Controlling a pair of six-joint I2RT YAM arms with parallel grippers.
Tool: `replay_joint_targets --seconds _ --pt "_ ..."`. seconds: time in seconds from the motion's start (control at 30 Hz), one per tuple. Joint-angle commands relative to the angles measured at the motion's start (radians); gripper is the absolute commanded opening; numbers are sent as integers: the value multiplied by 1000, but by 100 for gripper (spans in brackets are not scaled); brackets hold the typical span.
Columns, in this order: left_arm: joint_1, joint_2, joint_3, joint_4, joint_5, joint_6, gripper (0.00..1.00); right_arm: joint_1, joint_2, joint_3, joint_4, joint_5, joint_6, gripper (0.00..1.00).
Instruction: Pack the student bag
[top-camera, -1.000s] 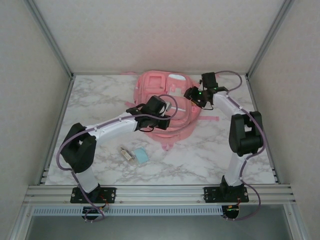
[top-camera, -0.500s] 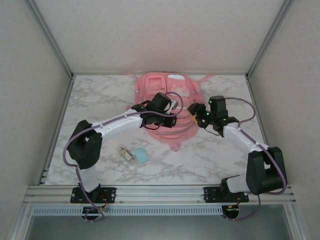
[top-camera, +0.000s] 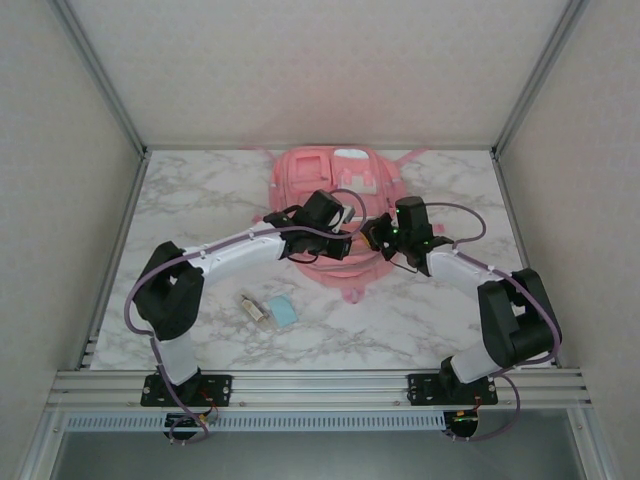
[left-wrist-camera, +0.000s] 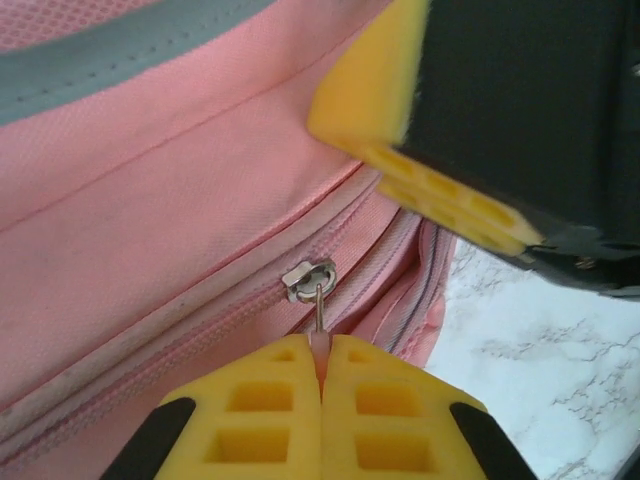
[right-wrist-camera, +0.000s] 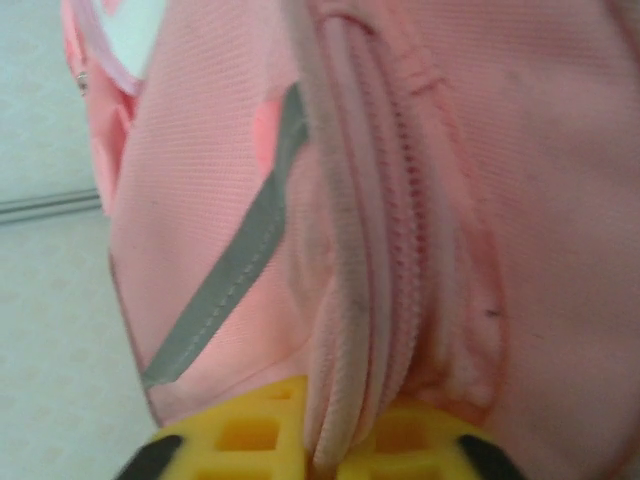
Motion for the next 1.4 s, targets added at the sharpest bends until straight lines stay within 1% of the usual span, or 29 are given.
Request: replay_joint_targets --seconds 0.0,0.2,0.37,0.47,0.57,0.67,0.73,0.83,0.93,1.0,1.17,1.23,1.3,1.37 --pt "-35 -95 -10 -40 8 15 0 6 -9 4 51 107 -24 0" --pt "11 -124 -72 -148 -93 65 0 -12 -85 48 -115 183 -165 0" --pt "81 -172 -155 -156 -127 52 0 -37 -92 65 -137 151 -202 0" --pt "110 -187 -176 -159 -205 55 0 -41 -78 80 -133 121 -223 0" --pt "159 -188 -182 -169 -297 52 0 -47 -63 109 -154 88 -257 0" --pt "211 -184 -191 -151 -383 59 0 -50 -47 142 -183 51 -313 0" --pt "240 -177 -189 -117 -464 74 0 -51 -32 170 -214 21 -369 0" --pt "259 -166 -203 5 -540 154 0 -52 -8 207 -257 -19 -438 0" --pt "279 -133 -206 145 -542 230 0 -51 12 235 -299 -42 -482 0" --pt "289 -99 -184 196 -513 276 0 -52 20 245 -311 -52 -502 0" --pt "301 -52 -149 235 -417 404 0 -52 30 284 -392 -20 -588 0" --pt "326 -48 -147 232 -354 439 0 -54 24 304 -440 22 -644 0" --pt "365 -49 -135 207 -260 446 0 -59 18 328 -492 56 -705 0" --pt "396 -53 -114 172 -171 451 5 -67 18 351 -537 87 -763 0"
